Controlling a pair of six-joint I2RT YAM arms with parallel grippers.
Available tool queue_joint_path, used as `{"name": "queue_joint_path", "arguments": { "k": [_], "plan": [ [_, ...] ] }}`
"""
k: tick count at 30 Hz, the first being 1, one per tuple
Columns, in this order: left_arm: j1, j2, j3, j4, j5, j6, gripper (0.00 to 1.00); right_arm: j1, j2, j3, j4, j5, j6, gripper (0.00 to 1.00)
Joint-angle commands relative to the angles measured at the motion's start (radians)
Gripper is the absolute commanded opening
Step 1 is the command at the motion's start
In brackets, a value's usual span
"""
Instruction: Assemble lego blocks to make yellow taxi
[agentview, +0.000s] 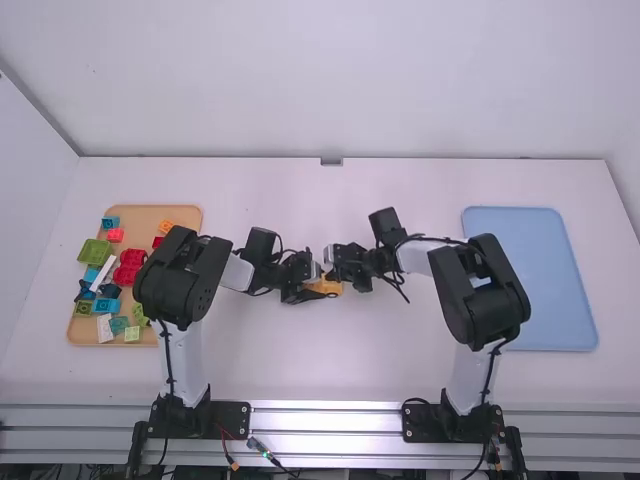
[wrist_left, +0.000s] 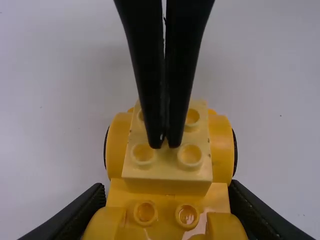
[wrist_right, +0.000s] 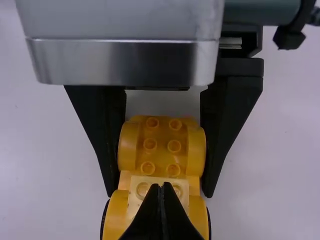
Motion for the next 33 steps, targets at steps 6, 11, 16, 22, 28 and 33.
{"name": "queue_joint_path", "arguments": {
  "k": [6,11,16,22,28,33],
  "plan": [
    [0.003,0.016,0.013,-0.003,0.014,-0.018,0.48,-0.012,-0.036,0.048,-0.008,-0.007,0.013,0.0],
    [0.002,0.016,0.013,-0.004,0.014,-0.018,0.48,-0.015,-0.119,0.051,-0.037,-0.002,0.012,0.0],
    [0.002,0.016,0.013,-0.004,0.014,-0.018,0.49,-0.046,-0.185,0.05,-0.087,0.025,0.02,0.08],
    [0.002,0.016,0.013,-0.004,0.014,-0.018,0.65,-0.117,-0.25,0.051,-0.168,0.035,0.021,0.99],
    [0.002,0.016,0.013,-0.002,0.014,-0.018,0.88,-0.188,-0.258,0.05,-0.248,0.028,0.021,0.99],
    [0.002,0.014,0.013,-0.003,0.015,-0.022,0.99,-0.226,-0.258,0.05,-0.311,0.032,0.021,0.99]
  ]
}}
